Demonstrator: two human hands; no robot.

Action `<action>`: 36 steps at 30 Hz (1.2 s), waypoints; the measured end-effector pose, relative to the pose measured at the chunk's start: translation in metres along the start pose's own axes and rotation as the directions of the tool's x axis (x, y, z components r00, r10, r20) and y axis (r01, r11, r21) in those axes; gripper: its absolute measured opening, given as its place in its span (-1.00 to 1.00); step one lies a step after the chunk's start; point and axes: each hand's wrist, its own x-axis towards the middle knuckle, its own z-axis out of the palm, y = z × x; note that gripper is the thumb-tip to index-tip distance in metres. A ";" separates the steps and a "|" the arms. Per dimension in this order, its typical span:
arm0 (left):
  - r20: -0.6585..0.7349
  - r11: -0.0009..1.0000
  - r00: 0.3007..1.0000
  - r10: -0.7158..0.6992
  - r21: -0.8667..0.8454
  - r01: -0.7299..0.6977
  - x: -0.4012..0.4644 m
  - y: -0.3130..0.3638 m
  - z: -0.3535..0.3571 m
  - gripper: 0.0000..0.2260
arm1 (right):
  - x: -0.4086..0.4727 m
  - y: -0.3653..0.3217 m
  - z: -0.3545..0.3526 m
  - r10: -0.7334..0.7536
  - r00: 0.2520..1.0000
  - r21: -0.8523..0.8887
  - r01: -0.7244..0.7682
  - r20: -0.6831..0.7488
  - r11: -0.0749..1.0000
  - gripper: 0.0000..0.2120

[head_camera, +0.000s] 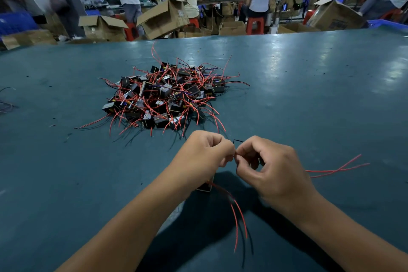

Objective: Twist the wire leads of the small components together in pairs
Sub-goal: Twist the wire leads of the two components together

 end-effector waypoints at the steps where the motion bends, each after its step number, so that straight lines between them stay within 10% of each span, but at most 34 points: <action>1: 0.017 0.999 0.999 -0.041 -0.031 0.042 0.000 0.000 0.000 -0.66 | 0.000 -0.001 -0.001 -0.025 1.000 -0.028 0.025 0.010 0.999 -0.99; 6: 0.019 0.968 0.974 0.226 0.109 -0.227 0.001 -0.004 -0.017 -0.86 | 0.003 0.001 -0.004 -0.021 1.000 0.036 0.020 0.013 0.999 -0.95; 10: 0.169 0.734 0.823 0.543 0.380 -0.562 0.003 -0.006 -0.030 -0.86 | 0.003 0.005 -0.009 0.018 0.999 0.099 -0.023 0.050 0.995 -0.85; 22: 0.269 0.417 0.673 0.689 0.612 -0.672 0.003 0.000 -0.032 -0.83 | 0.004 0.004 -0.012 -0.051 0.993 0.112 0.040 0.102 0.993 -0.95; 36: 0.230 0.950 0.943 0.241 0.142 -0.277 -0.006 0.000 -0.022 -0.80 | 0.000 0.003 -0.013 -0.114 0.991 0.018 0.113 0.068 0.993 -0.93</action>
